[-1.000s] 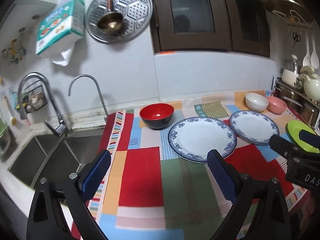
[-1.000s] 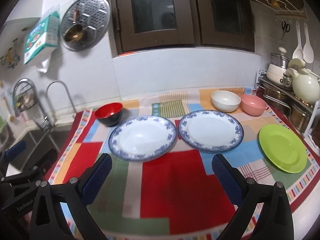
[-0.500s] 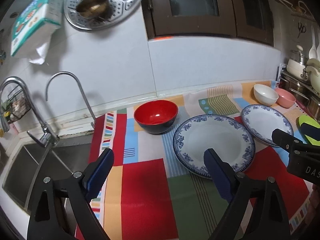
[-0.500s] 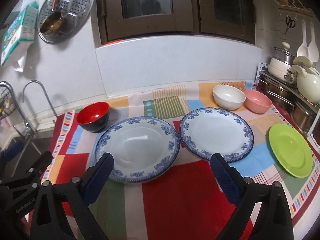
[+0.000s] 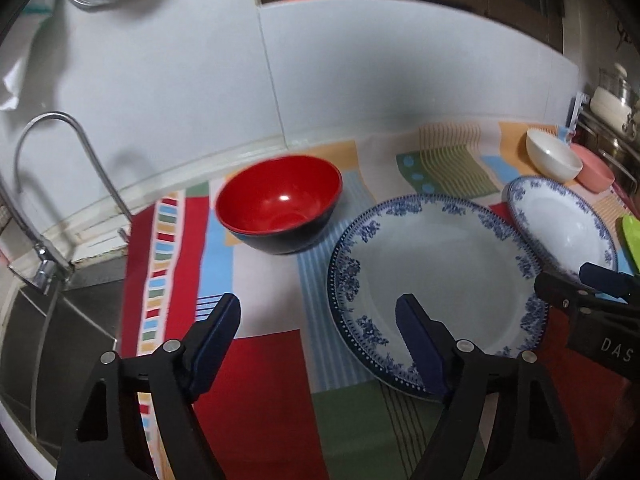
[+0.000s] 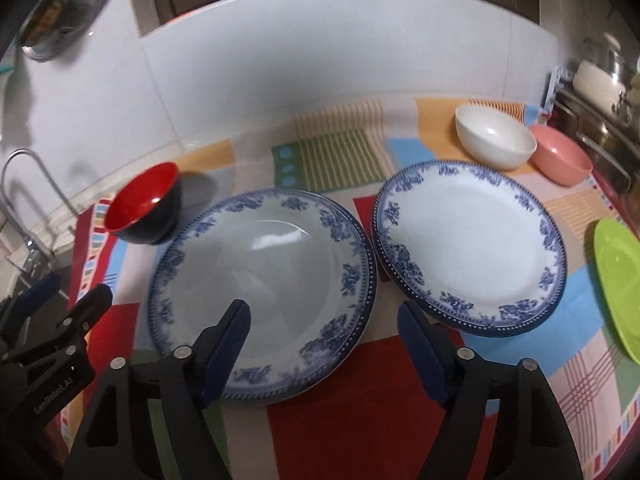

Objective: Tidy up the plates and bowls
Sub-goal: 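Move both grippers toward the blue-patterned plate beside the red bowl, then close both grippers on the rim of the blue-patterned plate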

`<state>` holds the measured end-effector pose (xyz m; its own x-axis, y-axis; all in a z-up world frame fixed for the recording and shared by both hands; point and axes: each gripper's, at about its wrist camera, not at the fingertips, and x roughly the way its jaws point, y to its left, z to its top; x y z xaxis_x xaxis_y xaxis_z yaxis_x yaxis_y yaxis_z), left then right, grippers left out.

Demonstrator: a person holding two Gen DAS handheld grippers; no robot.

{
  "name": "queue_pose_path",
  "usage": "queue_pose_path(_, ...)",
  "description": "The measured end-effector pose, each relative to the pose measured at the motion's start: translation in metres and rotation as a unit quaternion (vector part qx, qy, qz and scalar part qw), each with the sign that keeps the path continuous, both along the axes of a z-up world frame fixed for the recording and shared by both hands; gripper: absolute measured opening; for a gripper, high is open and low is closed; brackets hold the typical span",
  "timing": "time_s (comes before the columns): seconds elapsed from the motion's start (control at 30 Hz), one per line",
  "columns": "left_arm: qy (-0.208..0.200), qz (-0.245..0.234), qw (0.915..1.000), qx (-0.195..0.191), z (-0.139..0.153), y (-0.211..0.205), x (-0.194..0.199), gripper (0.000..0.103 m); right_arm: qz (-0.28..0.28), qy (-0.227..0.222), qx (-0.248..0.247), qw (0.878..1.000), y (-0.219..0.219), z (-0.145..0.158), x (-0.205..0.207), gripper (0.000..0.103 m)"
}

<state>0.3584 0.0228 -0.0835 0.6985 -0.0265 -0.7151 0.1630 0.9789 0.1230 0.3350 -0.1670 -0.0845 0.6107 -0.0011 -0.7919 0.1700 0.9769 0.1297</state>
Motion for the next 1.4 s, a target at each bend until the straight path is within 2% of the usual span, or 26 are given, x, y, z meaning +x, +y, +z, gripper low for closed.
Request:
queue_pose_path(0.33,0.024,-0.007,0.9997,-0.006,-0.024,-0.007,0.031,0.071,-0.005,0.037,0.007,0.999,-0.008,-0.029,0.023,0.062)
queue_pose_path(0.53,0.034,-0.008,0.9993,-0.011,-0.032,-0.009,0.043,0.068,-0.002,0.046,0.006,0.999,-0.009,-0.035,0.032,0.058)
queue_pose_path(0.7,0.061,-0.004,0.9976,-0.034,-0.040,-0.009,0.056,0.064,-0.005,0.052,0.004,0.999,-0.011,-0.040,0.040,0.056)
queue_pose_path(0.97,0.074,-0.008,0.9966,-0.036,-0.050,-0.013,0.068,0.058,-0.008,0.061,0.005,0.998,-0.013,-0.049,0.048,0.051)
queue_pose_path(1.4,0.093,-0.012,0.9941,-0.055,-0.056,-0.013,0.074,0.040,-0.010,0.060,-0.019,0.998,-0.017,-0.052,0.056,0.037)
